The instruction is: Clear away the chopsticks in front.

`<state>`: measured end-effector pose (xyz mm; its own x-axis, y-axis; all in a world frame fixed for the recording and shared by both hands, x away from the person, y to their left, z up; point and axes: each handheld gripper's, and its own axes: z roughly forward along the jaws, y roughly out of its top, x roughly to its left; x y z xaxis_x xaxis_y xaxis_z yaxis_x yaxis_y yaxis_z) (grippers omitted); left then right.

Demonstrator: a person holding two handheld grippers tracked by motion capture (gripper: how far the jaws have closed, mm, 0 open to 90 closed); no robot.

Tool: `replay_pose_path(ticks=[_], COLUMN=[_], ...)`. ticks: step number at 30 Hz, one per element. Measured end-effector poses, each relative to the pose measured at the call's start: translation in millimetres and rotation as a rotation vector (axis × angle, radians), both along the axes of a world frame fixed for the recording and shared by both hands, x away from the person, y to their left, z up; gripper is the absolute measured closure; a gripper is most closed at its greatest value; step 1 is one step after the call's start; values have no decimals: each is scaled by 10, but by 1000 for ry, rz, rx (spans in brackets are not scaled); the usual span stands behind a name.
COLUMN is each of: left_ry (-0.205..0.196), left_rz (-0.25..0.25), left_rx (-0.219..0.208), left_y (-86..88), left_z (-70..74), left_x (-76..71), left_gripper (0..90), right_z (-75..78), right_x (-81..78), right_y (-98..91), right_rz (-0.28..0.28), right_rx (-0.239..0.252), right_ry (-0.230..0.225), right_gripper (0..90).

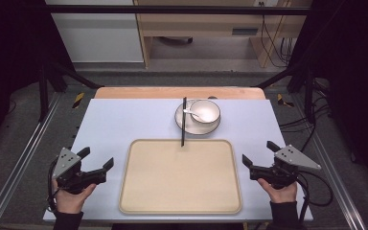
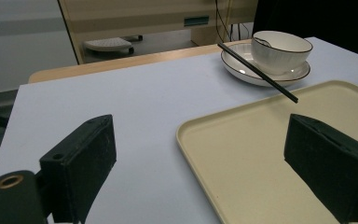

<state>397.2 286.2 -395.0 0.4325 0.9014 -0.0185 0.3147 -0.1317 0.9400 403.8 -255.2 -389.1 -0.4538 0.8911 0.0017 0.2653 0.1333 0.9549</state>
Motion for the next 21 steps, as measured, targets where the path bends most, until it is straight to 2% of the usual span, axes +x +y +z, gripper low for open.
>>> replay_pose_path(ticks=[14,20,21], left_ry=[-11,-6,-4], left_rz=[-14,-19,-25], left_rx=[8,20,4], left_y=[-203,-322,-377], left_z=[32,79,99], left_x=[20,99,148], left_gripper=[91,92,93], right_z=[-6,0,-2], right_x=[-20,-17,-13], right_y=[-2,17,21], right_rz=[9,10,10], right_rx=[4,1,0], right_ry=[-1,2,3], right_gripper=[41,41,41])
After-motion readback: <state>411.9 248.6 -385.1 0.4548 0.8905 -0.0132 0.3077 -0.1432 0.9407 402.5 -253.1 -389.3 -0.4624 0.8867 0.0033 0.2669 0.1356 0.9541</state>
